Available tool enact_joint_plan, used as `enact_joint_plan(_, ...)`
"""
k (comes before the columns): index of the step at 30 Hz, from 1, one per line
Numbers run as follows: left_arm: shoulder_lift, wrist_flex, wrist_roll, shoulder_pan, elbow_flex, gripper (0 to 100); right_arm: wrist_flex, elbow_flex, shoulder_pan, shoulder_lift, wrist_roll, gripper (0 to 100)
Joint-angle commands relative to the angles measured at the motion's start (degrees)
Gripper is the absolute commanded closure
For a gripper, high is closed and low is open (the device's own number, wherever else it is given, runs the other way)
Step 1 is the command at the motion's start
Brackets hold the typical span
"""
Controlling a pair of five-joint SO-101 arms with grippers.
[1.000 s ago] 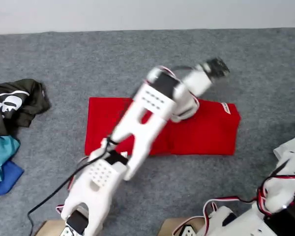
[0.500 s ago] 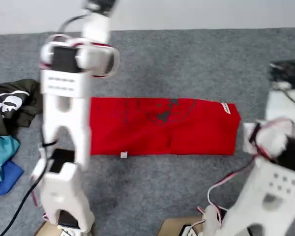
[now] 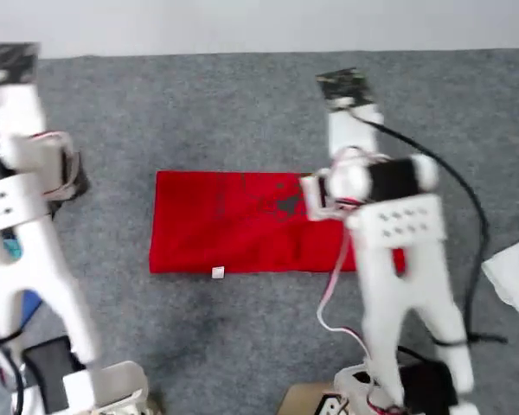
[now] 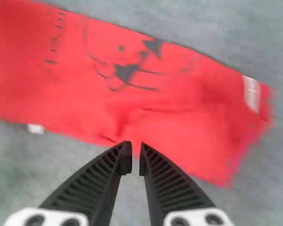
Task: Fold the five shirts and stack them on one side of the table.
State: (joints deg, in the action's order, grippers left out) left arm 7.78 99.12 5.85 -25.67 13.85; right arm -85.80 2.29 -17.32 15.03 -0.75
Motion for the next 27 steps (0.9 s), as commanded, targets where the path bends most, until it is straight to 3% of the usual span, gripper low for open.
enact_joint_plan(1,4.22,1.14,0.79,-6.51,-1.71,89,7.16,-0.53,-5.67,-4.18,-7.91,95.7)
enact_joint_plan(9,4.48,1.14,0.79,-13.80,-5.32,89,25.45,-0.53,-15.87,-15.78,-12.13,96.1)
enact_joint_plan(12,4.48,1.05,0.79,-15.12,-5.93,89,29.67,-1.41,-19.38,-19.38,-17.41,95.7)
enact_joint_plan(14,4.48,0.53,0.79,-15.21,-6.90,89,29.76,-3.96,-21.85,-22.99,-18.73,92.6)
enact_joint_plan(21,4.48,0.35,0.79,-15.74,-9.10,89,22.02,-20.92,-26.77,-38.81,-23.74,66.8)
enact_joint_plan(27,4.57,0.53,0.79,-15.74,-9.10,89,16.13,-41.41,-28.79,-53.76,-23.74,67.4)
